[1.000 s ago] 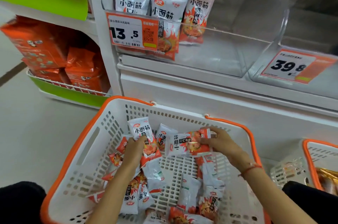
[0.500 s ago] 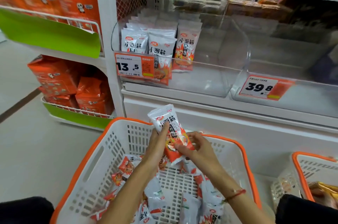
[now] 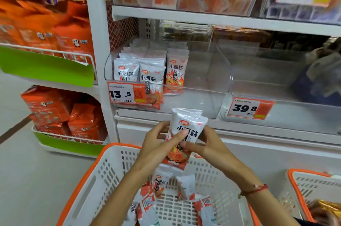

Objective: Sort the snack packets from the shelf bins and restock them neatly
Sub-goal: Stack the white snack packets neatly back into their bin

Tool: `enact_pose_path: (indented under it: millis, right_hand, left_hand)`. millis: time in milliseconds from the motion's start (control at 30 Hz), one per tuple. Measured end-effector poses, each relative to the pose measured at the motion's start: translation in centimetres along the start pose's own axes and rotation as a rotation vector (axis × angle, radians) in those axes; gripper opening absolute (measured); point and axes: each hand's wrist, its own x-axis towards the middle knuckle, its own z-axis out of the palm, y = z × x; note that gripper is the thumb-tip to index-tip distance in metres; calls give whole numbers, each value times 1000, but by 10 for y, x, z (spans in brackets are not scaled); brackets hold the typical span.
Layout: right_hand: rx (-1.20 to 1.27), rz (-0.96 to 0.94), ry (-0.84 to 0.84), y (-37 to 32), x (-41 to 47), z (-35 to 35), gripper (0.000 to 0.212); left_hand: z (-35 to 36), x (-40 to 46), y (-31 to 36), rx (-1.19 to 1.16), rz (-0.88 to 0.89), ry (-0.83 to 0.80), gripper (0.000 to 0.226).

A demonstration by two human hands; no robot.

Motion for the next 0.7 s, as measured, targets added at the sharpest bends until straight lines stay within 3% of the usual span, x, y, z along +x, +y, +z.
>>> enact_pose_path:
  millis: [167,267,333,433,500,700]
  right_hand:
    - [-51,-351,282,-49,8,-16,49]
    - [-135,-600,440,-78,26,-27,55]
    - [-231,-678,507,-90,49,-34,55]
    - [-437,-598,573,-90,97,-44,41]
    - [-545,-455,550,-85,132,-51,45]
    - [-411,-15,180,-68,203,-44,59]
  left_hand:
    - [-20,41,43,32,341,140,56]
    - [-45,86,50,524,556,370,45]
    - [-56,114,49,848,590,375,43]
    - [-61,136,43,1061,501,256,52]
    - [-62,141,42,1073,494,247,53]
    - [-58,140,47,1020,426,343,51]
